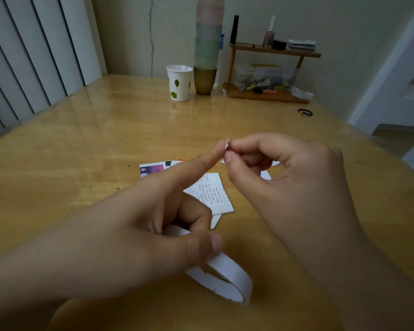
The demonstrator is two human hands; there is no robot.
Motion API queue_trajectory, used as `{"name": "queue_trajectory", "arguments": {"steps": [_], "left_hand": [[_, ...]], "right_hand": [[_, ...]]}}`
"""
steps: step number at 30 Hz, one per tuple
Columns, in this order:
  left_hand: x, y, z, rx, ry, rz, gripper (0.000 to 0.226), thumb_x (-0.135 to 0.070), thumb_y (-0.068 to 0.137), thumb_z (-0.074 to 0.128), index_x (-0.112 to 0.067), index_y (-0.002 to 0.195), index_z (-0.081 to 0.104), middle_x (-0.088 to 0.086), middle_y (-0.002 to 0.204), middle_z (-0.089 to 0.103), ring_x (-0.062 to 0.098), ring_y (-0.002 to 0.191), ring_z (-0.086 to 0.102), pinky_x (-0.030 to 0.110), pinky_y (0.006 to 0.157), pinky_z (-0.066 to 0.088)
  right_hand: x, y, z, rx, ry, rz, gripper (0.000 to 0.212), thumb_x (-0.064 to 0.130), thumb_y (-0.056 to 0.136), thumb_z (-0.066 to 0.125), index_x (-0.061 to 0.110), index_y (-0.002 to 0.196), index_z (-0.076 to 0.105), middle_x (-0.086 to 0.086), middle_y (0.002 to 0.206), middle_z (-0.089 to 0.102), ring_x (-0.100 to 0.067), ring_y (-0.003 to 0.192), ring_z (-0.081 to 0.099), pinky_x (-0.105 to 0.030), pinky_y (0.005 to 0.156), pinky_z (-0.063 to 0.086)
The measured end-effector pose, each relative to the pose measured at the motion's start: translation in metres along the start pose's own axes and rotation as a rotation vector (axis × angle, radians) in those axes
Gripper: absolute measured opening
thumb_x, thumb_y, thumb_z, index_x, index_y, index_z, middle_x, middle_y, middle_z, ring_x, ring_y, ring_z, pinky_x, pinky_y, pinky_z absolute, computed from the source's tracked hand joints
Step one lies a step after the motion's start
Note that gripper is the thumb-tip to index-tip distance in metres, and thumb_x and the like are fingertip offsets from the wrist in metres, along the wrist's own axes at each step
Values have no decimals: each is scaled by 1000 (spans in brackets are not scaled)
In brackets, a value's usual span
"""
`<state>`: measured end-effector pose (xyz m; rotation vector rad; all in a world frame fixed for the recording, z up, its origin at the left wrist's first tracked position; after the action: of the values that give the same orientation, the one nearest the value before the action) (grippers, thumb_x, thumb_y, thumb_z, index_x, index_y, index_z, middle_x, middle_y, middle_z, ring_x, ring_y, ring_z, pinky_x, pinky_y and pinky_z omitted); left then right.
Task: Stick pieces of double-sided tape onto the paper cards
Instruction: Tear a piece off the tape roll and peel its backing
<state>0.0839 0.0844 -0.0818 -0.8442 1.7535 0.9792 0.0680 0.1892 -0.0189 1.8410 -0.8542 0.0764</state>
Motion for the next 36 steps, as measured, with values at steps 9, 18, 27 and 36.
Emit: {"name": "queue_trajectory", "arguments": {"steps": [9,18,27,36], "left_hand": [[0,-2,-7,78,-8,3,71,-31,71,67,-58,130,38,-15,53,46,5,45,34,13,45,32],[1,-2,-8,69,-30,-8,70,-30,70,68,-59,128,40,-12,53,45,10,46,32,15,45,31],[1,-1,-8,73,-7,-20,71,-32,70,67,-56,130,38,-15,52,47,7,47,34,15,45,31],[1,-1,-10,63,-6,-10,65,-31,70,67,-57,125,44,-15,52,46,6,46,35,13,46,32]], "right_hand": [[0,-2,0,-29,-55,16,8,14,76,67,16,70,70,6,51,57,-17,54,54,-25,53,42],[0,0,0,3,-32,11,7,14,75,68,19,74,72,10,54,60,-14,58,57,-19,56,44],[5,-1,-1,-15,-100,-43,6,14,75,68,18,76,73,8,56,61,-14,56,56,-23,56,44],[-1,1,4,46,-35,-14,7,13,77,67,15,74,73,6,55,62,-15,56,56,-25,54,43]]}}
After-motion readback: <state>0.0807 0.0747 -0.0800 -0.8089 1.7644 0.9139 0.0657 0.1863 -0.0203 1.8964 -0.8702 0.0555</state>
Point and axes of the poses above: each hand's wrist, its own y-axis towards the middle knuckle, its own z-axis out of the palm, x = y × z, the point moved 9 cm from there along y, towards the middle knuckle
